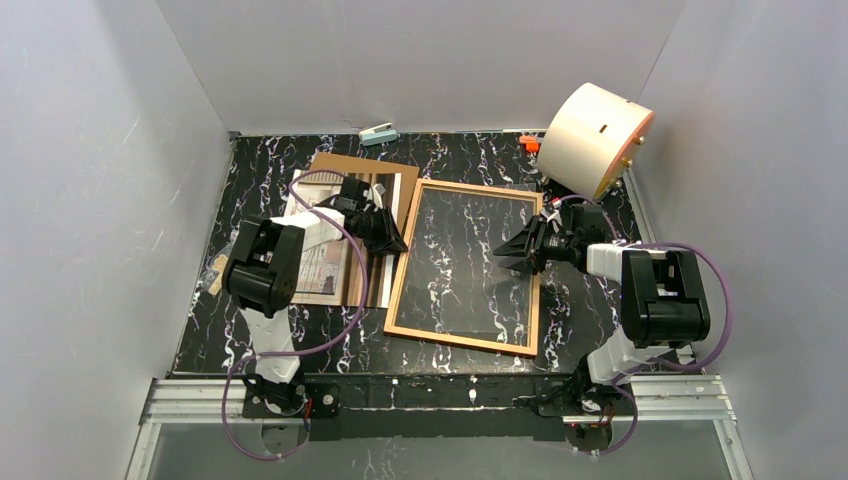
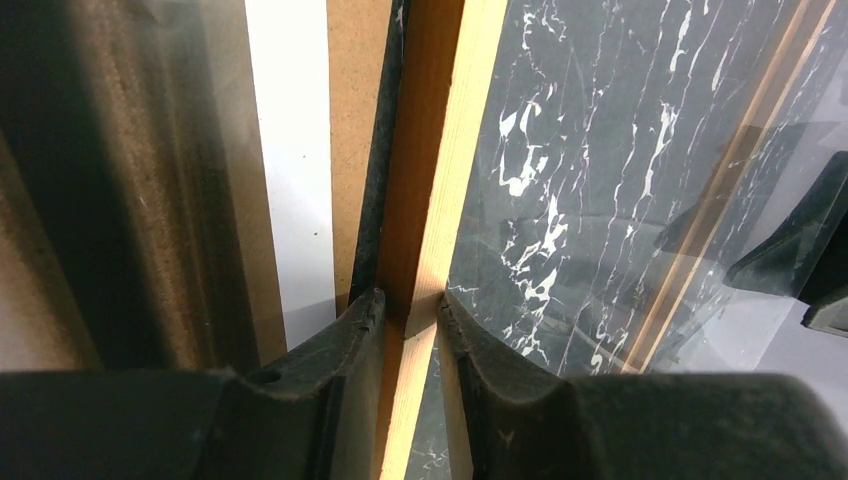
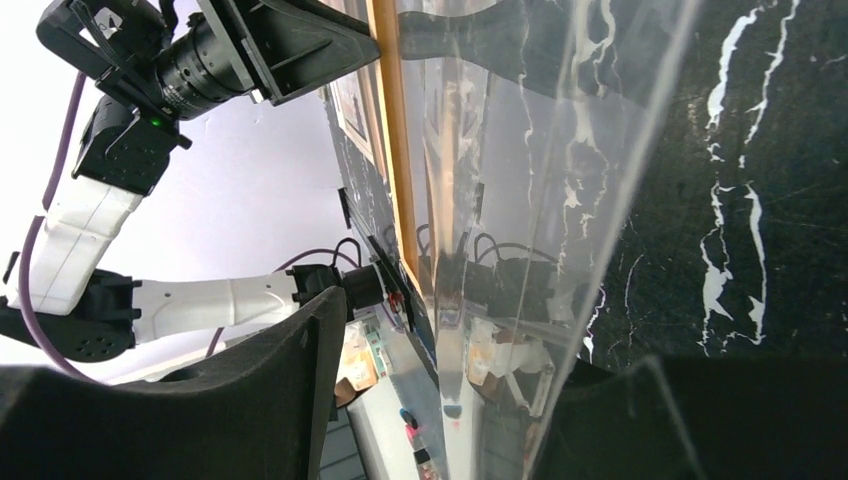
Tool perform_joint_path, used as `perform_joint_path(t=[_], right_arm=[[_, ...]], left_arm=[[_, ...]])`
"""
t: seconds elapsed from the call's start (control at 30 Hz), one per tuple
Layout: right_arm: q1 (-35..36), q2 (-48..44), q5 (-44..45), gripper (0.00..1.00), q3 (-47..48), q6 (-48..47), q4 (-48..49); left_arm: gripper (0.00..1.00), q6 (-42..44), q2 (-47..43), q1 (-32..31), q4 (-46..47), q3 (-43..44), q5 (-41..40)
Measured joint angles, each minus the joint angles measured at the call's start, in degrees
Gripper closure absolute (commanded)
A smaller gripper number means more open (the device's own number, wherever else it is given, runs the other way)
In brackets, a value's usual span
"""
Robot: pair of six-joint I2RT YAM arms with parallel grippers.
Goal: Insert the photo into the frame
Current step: Place the photo frame item in the photo frame.
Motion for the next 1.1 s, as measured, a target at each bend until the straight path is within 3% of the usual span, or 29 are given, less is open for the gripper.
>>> perform_joint_path(t=[0.7, 1.1], right_arm=[[0.0, 0.5, 2.1, 0.48, 0.5, -1.7, -2.8], [0.0, 0.7, 2.1, 0.48, 0.5, -1.7, -2.8]], left_arm=[[0.71, 5.3, 0.3, -4.5, -3.3, 3.2, -9.2], [0.79, 7.3, 0.6, -7.5, -8.7, 6.8, -17.5]])
